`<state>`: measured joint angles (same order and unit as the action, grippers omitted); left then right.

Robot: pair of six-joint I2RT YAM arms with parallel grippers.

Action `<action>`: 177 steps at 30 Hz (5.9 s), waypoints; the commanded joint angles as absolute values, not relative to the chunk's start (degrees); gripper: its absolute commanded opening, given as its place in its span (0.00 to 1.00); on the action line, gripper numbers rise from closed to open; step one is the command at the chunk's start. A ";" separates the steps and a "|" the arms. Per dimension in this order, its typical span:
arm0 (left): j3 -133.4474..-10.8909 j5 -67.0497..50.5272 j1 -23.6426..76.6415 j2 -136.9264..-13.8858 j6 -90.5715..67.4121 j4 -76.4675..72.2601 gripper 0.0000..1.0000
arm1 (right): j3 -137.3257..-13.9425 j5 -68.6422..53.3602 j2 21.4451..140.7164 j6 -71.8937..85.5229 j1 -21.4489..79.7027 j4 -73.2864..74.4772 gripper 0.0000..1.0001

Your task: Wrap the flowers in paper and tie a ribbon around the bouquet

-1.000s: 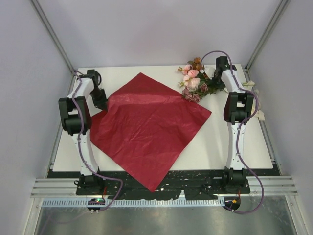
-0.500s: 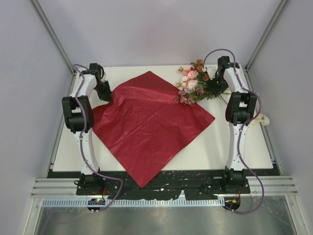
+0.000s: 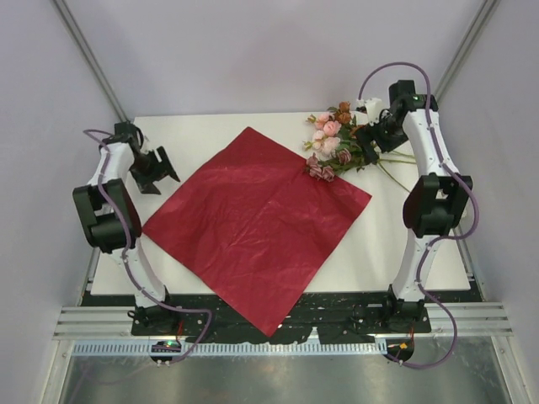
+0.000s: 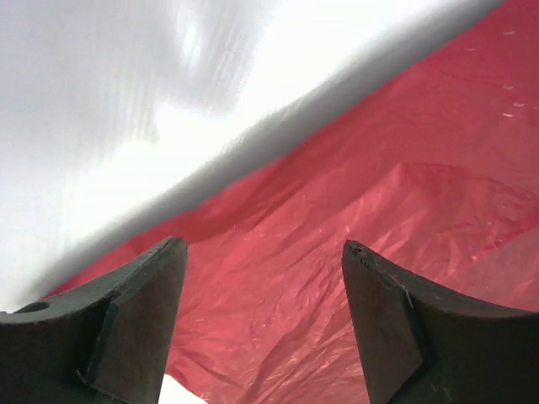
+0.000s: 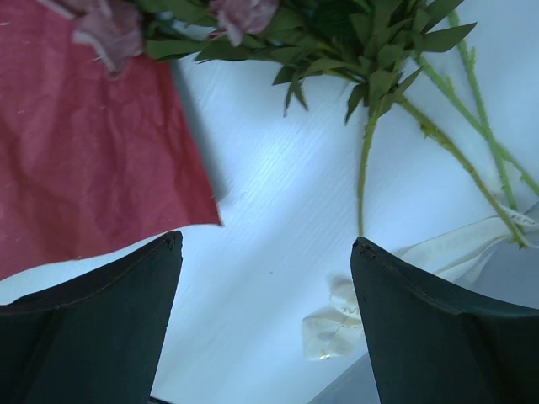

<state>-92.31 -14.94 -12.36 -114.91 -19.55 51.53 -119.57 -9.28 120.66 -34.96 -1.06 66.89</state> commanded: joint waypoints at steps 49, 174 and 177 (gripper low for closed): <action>-87.01 -23.64 -13.45 -81.74 10.11 58.27 0.99 | -124.53 -13.35 143.79 -80.98 -3.25 37.53 0.06; -68.63 -32.77 -8.53 -62.58 14.55 52.91 0.00 | -84.37 -43.50 122.97 47.20 28.04 -9.59 0.83; -69.52 -34.44 -7.65 -60.48 31.41 51.60 0.00 | -83.50 -46.39 115.78 44.92 27.16 -5.72 0.86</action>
<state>-66.00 -30.41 -8.05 -62.85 8.73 52.58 -82.30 -42.04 127.17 49.78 28.10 -11.09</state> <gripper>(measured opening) 0.052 0.847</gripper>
